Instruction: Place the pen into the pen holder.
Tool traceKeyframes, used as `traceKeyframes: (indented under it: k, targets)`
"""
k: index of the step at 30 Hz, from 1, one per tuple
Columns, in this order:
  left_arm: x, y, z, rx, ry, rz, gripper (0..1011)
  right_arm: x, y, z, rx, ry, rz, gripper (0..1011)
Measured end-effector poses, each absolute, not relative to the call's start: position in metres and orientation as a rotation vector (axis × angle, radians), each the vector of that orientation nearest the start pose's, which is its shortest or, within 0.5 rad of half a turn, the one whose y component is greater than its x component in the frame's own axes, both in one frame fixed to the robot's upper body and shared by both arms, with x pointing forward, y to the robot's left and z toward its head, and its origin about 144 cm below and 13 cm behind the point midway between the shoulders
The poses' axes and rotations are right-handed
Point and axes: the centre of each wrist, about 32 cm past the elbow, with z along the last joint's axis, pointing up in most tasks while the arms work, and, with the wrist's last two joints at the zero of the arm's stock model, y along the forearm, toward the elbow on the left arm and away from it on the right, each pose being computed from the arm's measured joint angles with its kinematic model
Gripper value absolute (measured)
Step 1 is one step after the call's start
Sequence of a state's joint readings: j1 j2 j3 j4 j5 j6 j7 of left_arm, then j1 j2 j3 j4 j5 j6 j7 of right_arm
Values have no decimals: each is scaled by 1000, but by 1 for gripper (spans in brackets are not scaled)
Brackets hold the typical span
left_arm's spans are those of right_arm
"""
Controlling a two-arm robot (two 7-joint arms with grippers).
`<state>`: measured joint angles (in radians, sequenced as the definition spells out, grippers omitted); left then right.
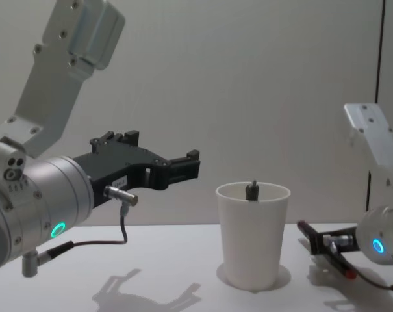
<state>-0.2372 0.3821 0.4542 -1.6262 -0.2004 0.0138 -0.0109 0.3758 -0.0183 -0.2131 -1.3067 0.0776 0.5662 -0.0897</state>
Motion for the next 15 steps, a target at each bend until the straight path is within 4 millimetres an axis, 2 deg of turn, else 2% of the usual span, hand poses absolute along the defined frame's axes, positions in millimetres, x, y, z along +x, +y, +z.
traceKeyframes:
  k: [15]
  targets:
    - [492,198,1204,61,-268,1124,1001,548,-161,1203,-269,155,-1406,178]
